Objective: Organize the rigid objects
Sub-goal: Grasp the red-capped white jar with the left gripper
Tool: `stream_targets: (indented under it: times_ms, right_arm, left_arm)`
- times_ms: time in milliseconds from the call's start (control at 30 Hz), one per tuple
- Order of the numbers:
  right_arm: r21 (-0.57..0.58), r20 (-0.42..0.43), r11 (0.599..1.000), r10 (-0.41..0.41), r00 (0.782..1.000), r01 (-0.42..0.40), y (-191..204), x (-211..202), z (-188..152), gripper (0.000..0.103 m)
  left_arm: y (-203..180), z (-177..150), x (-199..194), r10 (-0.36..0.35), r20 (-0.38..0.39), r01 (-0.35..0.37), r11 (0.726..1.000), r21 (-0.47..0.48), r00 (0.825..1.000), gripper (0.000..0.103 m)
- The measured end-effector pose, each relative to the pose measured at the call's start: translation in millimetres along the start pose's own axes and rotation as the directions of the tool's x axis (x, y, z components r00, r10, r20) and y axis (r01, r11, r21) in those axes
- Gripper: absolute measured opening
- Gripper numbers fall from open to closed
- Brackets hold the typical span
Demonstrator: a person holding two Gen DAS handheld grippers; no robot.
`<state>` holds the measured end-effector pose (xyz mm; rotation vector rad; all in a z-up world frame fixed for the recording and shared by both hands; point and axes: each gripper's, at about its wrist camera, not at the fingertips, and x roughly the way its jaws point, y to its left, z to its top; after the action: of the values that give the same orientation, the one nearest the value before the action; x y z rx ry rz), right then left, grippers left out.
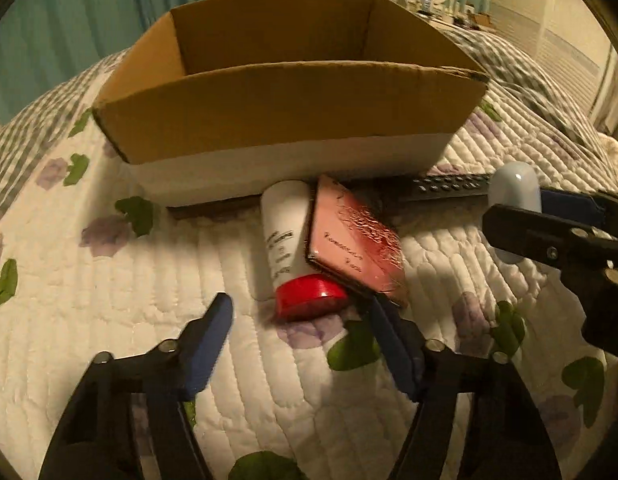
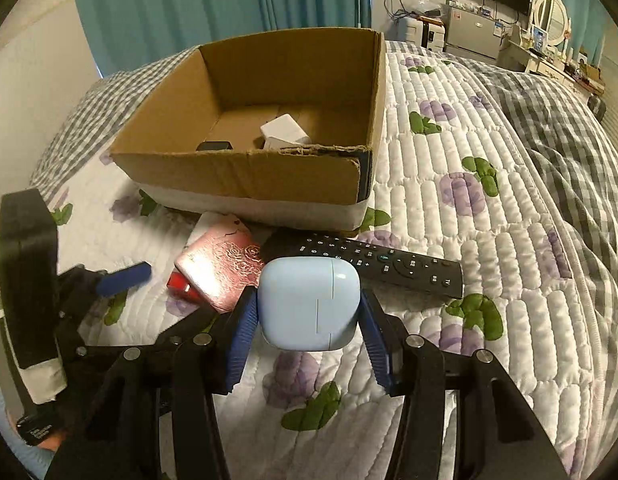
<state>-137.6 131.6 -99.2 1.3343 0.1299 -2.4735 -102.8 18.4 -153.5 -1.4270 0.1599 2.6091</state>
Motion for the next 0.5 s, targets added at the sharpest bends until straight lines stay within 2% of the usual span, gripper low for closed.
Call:
stream_targets:
  times_ms: [33,100,200,300,400,500]
  right_arm:
    - [0.001,-0.002,1.0,0.004,1.0,-0.004,0,0,0,0.05]
    - [0.005,-0.004,1.0,0.008,1.0,-0.008,-1,1,-1,0.05]
    - [0.012,-0.008,1.0,0.008,1.0,-0.008,-2,2,-1,0.05]
    - [0.008,-0.011,1.0,0.002,1.0,-0.002,0,2,0,0.05]
    - [0.006,-0.012,1.0,-0.004,1.0,0.005,0,3,0,0.05]
    - [0.003,-0.019,1.0,-0.011,1.0,0.012,0,4,0,0.05]
  left_arm:
    - [-1,-1,0,0.014,-0.004,-0.014,1.0,0.014,1.0,0.055]
    - [1,-5,3,0.028,-0.019,-0.028,0.999,0.031,0.999,0.05]
    - [7,-4,4,-0.011,-0.024,0.011,1.0,-0.014,1.0,0.05]
    - [3,-2,5,-0.013,-0.023,0.013,1.0,0.001,1.0,0.05]
    - [1,-1,3,-0.047,-0.012,0.047,0.999,-0.003,0.999,0.05]
    - [6,5,12,-0.026,-0.009,0.026,0.999,-0.026,1.0,0.05]
